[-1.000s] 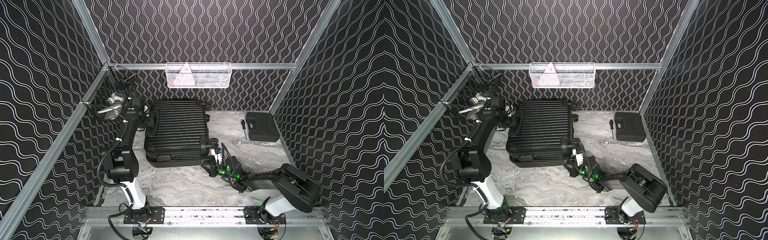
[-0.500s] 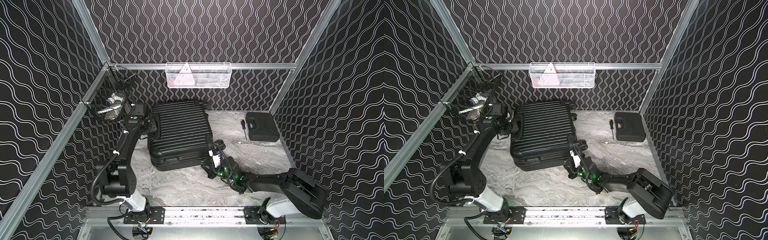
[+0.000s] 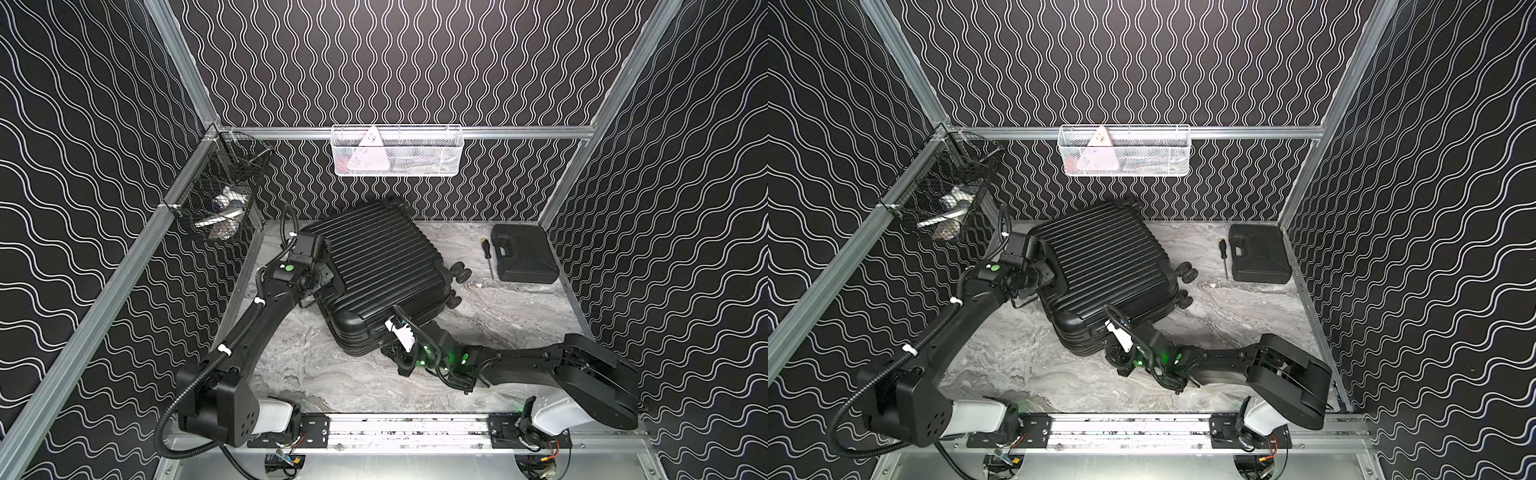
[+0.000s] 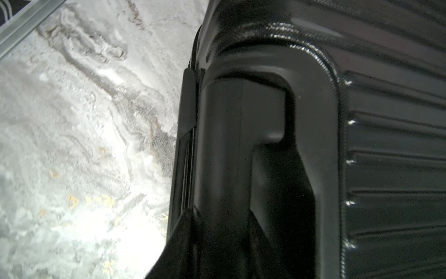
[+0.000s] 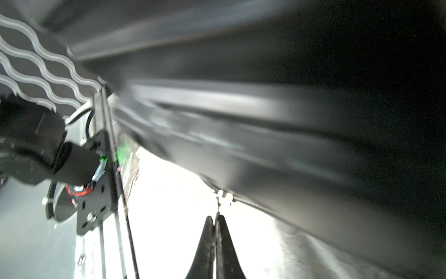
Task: Close the suitcase zippers
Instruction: Zip the zipper on the suitcase.
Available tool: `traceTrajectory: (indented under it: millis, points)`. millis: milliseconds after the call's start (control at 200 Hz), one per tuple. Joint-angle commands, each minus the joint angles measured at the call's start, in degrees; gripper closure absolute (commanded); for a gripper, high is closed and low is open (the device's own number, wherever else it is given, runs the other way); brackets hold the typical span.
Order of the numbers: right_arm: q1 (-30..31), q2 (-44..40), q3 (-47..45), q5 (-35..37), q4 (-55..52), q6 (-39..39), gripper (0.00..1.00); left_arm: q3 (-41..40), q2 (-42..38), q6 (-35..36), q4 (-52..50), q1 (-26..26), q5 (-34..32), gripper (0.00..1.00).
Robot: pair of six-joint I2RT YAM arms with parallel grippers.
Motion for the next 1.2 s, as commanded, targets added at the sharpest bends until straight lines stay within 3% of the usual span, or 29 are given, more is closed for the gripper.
traceTrajectory:
  millis: [0, 160, 235, 370, 425, 601, 726, 821, 1011, 1121, 1196]
  points:
    - [2.9, 0.7, 1.9, -8.2, -2.6, -4.8, 1.0, -0.5, -1.4, -19.5, 8.5, -1.9, -2.2, 0.88]
    - [5.4, 3.8, 5.8, -7.6, -5.9, -6.6, 1.0, -1.2, -2.2, -24.8, 7.6, -5.4, -5.4, 0.87]
    - [6.0, 4.8, 6.5, -6.9, -5.5, -6.4, 1.0, -1.2, -2.0, -25.8, 8.1, -6.9, -5.5, 0.81]
    - [6.0, 4.4, 6.0, -4.2, -5.3, -5.0, 1.0, 0.2, -0.8, -20.8, 9.1, -7.7, -5.7, 0.56]
    - [5.2, 2.9, 4.7, -1.5, -6.4, -4.4, 1.0, 1.2, -0.5, -16.1, 9.2, -7.7, -6.1, 0.4]
    - [-3.0, -3.7, -2.2, -2.0, -8.2, -0.4, 1.0, 8.1, 1.6, 9.7, 8.6, -7.7, -6.8, 0.01]
    - [-8.5, -6.6, -4.6, -2.0, -11.3, 0.4, 1.0, 9.3, 0.9, 33.6, 11.5, -7.7, 3.8, 0.01]
    - [-12.7, -8.0, -5.4, -2.9, -13.6, 0.7, 1.0, 11.8, 2.1, 50.1, 7.9, -7.6, 11.9, 0.01]
    - [-22.3, -12.4, -6.9, -6.2, -17.3, 0.5, 1.0, 19.3, 6.8, 75.0, -5.6, -5.0, 17.7, 0.05]
    - [-27.9, -14.6, -7.1, -9.3, -19.6, -0.1, 1.0, 21.6, 6.7, 89.0, -12.1, 0.8, 33.0, 0.07]
    - [-30.4, -15.0, -6.8, -11.4, -20.4, -0.6, 1.0, 23.0, 6.6, 103.2, -18.8, 3.0, 42.6, 0.08]
